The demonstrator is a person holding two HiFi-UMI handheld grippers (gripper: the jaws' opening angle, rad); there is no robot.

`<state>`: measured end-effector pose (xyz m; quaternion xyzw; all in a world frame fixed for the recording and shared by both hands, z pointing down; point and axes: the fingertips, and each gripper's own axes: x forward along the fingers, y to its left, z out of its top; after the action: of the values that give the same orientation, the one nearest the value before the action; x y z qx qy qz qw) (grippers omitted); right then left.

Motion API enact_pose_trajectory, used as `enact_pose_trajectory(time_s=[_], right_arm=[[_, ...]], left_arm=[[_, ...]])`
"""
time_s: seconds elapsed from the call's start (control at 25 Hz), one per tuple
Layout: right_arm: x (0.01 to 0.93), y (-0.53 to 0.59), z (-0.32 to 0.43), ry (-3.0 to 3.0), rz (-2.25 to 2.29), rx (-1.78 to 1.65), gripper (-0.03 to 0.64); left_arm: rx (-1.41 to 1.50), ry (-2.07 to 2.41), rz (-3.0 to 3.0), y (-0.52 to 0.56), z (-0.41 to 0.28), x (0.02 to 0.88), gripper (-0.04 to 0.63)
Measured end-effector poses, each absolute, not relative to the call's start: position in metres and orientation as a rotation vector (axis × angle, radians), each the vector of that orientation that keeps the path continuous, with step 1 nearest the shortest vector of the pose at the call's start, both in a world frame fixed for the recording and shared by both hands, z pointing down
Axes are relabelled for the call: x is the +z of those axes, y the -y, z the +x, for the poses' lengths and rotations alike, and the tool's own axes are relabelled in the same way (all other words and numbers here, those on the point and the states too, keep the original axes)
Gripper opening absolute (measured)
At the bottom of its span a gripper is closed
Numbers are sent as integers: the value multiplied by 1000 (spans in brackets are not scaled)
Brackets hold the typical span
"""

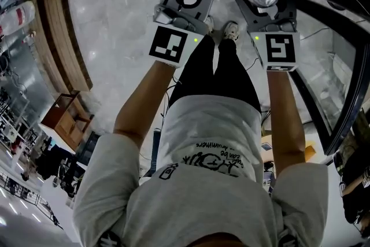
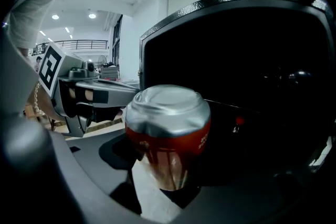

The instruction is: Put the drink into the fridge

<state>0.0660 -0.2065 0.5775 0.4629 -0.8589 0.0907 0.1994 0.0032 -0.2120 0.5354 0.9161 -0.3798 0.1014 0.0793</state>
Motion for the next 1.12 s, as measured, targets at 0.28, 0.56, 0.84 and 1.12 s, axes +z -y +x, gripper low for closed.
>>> enact_pose_trajectory(time_s=[0.28, 0.56, 0.84, 1.12], right_arm=[[600, 229, 63, 2396, 1294, 243, 341], [626, 247, 61, 2389, 1293, 260, 341], [644, 260, 64, 2379, 1294, 235, 341], [657, 280, 66, 2367, 1309, 250, 341]], left_arm=[[301, 1156, 2741, 228, 6, 552, 21], [298, 1166, 2717, 237, 4, 567, 21], [273, 1189, 2704, 248, 6, 581, 21], [284, 1189, 2752, 256, 13, 587, 21]])
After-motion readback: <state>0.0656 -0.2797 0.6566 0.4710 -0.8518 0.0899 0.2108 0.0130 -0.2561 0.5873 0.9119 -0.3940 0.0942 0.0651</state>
